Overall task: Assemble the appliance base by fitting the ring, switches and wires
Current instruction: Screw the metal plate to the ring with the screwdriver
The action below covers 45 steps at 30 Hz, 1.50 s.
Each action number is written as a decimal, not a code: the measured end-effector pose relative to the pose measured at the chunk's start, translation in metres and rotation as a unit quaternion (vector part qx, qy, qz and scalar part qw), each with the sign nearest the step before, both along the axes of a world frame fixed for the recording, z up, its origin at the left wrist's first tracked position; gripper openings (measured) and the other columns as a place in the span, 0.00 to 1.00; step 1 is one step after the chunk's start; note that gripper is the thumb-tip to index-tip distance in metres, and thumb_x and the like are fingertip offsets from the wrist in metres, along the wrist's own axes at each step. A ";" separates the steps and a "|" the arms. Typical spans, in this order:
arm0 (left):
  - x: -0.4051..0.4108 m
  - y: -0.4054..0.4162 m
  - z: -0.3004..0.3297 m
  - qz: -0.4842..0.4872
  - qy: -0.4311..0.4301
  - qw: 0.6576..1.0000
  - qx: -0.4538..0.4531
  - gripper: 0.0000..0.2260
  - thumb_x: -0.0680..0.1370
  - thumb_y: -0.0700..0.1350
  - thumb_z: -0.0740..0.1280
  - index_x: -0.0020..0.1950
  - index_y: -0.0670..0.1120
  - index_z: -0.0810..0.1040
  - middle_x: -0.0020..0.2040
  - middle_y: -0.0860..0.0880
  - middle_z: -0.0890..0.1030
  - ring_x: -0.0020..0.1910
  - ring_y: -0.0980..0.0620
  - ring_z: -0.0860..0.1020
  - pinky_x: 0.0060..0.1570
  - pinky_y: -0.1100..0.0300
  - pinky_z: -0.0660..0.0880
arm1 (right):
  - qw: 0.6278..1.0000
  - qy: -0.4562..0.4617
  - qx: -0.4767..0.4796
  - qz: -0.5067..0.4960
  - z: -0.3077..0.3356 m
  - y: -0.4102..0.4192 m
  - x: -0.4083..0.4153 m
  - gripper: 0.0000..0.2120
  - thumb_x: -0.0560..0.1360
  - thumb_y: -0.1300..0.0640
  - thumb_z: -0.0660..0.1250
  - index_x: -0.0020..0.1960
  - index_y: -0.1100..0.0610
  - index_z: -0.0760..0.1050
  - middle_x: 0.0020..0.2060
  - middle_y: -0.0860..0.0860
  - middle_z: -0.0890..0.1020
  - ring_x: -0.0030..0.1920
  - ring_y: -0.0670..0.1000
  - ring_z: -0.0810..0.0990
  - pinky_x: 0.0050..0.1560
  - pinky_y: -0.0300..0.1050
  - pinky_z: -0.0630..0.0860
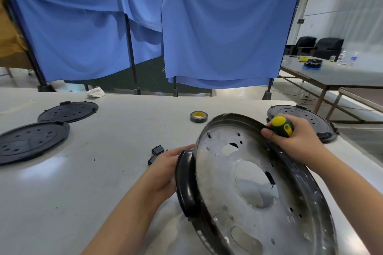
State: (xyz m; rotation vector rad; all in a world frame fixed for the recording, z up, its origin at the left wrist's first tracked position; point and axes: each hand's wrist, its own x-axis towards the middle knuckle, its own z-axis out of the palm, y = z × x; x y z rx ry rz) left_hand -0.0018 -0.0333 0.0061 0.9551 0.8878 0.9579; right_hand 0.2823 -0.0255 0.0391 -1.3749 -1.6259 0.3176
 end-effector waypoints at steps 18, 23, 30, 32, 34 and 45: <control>-0.010 0.002 -0.004 -0.071 -0.070 0.987 -0.129 0.09 0.60 0.39 0.74 0.38 0.39 0.82 0.36 0.43 0.80 0.34 0.48 0.79 0.36 0.56 0.78 | 1.000 -0.024 -0.011 -0.003 0.000 0.004 0.002 0.07 0.69 0.59 0.76 0.40 0.56 0.78 0.35 0.58 0.81 0.32 0.42 0.76 0.35 0.29 0.72; -0.016 0.006 -0.006 -0.077 -0.109 0.984 -0.118 0.09 0.61 0.38 0.74 0.39 0.38 0.82 0.35 0.43 0.81 0.32 0.48 0.80 0.35 0.57 0.79 | 0.999 -0.033 -0.005 -0.003 0.000 0.007 0.005 0.07 0.69 0.60 0.75 0.41 0.59 0.78 0.36 0.61 0.81 0.35 0.52 0.76 0.36 0.32 0.72; -0.021 0.006 -0.001 -0.104 -0.174 0.970 -0.137 0.18 0.70 0.55 0.73 0.41 0.39 0.83 0.41 0.41 0.84 0.40 0.43 0.83 0.43 0.53 0.79 | 0.998 -0.063 -0.005 0.006 0.001 0.009 0.009 0.07 0.69 0.59 0.75 0.40 0.56 0.77 0.34 0.55 0.80 0.34 0.49 0.76 0.36 0.33 0.72; -0.019 0.004 0.002 -0.171 -0.190 0.960 -0.114 0.26 0.78 0.61 0.62 0.51 0.37 0.83 0.50 0.41 0.84 0.52 0.44 0.82 0.55 0.52 0.75 | 0.995 -0.097 -0.016 0.017 0.004 0.012 0.010 0.07 0.70 0.58 0.75 0.40 0.57 0.76 0.34 0.56 0.79 0.35 0.51 0.77 0.38 0.40 0.72; -0.017 -0.002 0.008 -0.211 -0.225 0.949 -0.064 0.34 0.82 0.64 0.47 0.62 0.37 0.78 0.59 0.42 0.81 0.61 0.46 0.77 0.64 0.55 0.67 | 0.990 -0.132 -0.033 0.023 0.007 0.015 0.011 0.09 0.70 0.57 0.75 0.40 0.58 0.76 0.34 0.56 0.79 0.37 0.54 0.77 0.39 0.44 0.72; -0.013 0.003 -0.007 -0.178 -0.008 0.970 -0.163 0.23 0.59 0.58 0.79 0.38 0.40 0.80 0.33 0.45 0.77 0.31 0.47 0.77 0.36 0.58 0.76 | 0.975 -0.184 -0.116 0.044 -0.002 0.020 0.002 0.10 0.71 0.51 0.73 0.39 0.53 0.74 0.34 0.52 0.78 0.38 0.52 0.77 0.43 0.48 0.73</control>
